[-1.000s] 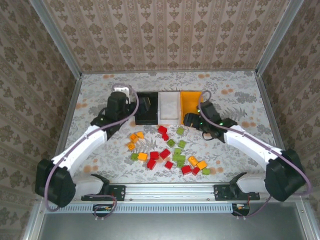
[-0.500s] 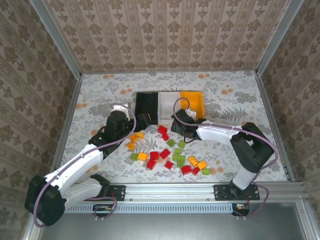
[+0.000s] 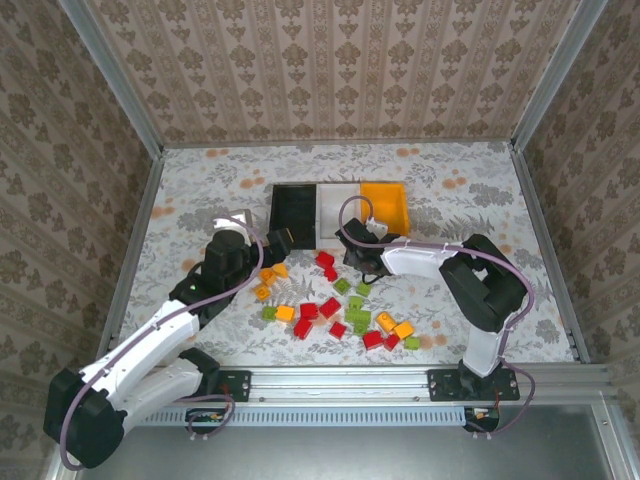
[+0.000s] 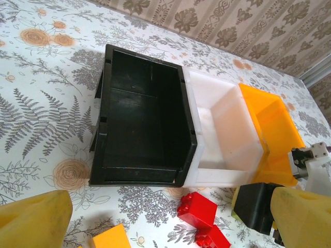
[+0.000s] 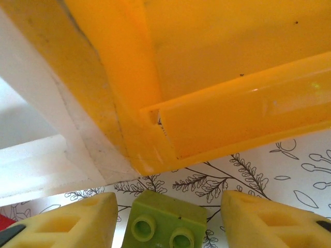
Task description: Sort the legos into containers by color
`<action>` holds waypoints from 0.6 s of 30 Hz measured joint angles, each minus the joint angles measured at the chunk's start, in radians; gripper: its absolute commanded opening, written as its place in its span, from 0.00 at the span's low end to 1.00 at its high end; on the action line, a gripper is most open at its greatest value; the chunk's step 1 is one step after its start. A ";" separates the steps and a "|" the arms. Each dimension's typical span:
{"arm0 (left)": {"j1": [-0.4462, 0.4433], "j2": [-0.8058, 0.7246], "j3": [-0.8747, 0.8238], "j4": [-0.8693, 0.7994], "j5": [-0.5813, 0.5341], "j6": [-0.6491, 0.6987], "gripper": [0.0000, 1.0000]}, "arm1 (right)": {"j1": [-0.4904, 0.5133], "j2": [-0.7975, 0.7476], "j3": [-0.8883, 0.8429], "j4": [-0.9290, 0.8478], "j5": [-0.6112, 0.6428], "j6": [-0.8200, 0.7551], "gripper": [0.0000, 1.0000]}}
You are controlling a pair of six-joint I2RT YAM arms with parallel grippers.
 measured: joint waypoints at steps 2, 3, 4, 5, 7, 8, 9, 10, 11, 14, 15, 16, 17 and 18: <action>0.000 -0.010 -0.004 -0.004 -0.013 -0.010 1.00 | 0.000 0.000 -0.005 0.003 0.000 0.003 0.44; 0.000 -0.015 -0.006 -0.004 -0.019 -0.016 1.00 | 0.000 0.000 -0.011 0.008 0.000 0.003 0.42; 0.000 -0.020 -0.007 -0.004 -0.023 -0.019 1.00 | 0.000 0.000 -0.016 0.013 0.001 0.003 0.41; 0.000 -0.027 -0.009 -0.004 -0.027 -0.021 1.00 | 0.000 -0.002 -0.021 0.022 0.002 0.000 0.39; 0.001 -0.039 -0.014 -0.004 -0.034 -0.027 1.00 | 0.000 -0.011 -0.034 0.040 0.005 -0.005 0.36; 0.001 -0.045 -0.018 -0.004 -0.038 -0.030 1.00 | 0.000 -0.019 -0.047 0.056 0.004 -0.008 0.33; 0.002 -0.050 -0.023 -0.003 -0.040 -0.034 1.00 | 0.000 -0.030 -0.061 0.069 0.002 -0.011 0.32; 0.003 -0.053 -0.027 -0.003 -0.041 -0.035 1.00 | 0.000 -0.040 -0.076 0.079 -0.001 -0.013 0.30; 0.007 -0.056 -0.032 -0.003 -0.041 -0.037 1.00 | 0.000 -0.055 -0.095 0.087 -0.005 -0.017 0.29; 0.015 -0.057 -0.045 -0.003 -0.041 -0.042 1.00 | 0.000 -0.125 -0.157 0.084 -0.021 -0.040 0.29; 0.019 -0.057 -0.048 -0.003 -0.040 -0.046 1.00 | -0.001 -0.160 -0.175 0.080 -0.024 -0.054 0.30; 0.023 -0.057 -0.050 -0.003 -0.039 -0.050 1.00 | -0.003 -0.196 -0.189 0.076 -0.027 -0.066 0.30; 0.030 -0.057 -0.052 -0.003 -0.035 -0.055 1.00 | -0.006 -0.243 -0.200 0.066 -0.029 -0.082 0.30; 0.036 -0.056 -0.054 -0.004 -0.032 -0.061 1.00 | -0.013 -0.291 -0.204 0.056 -0.029 -0.099 0.30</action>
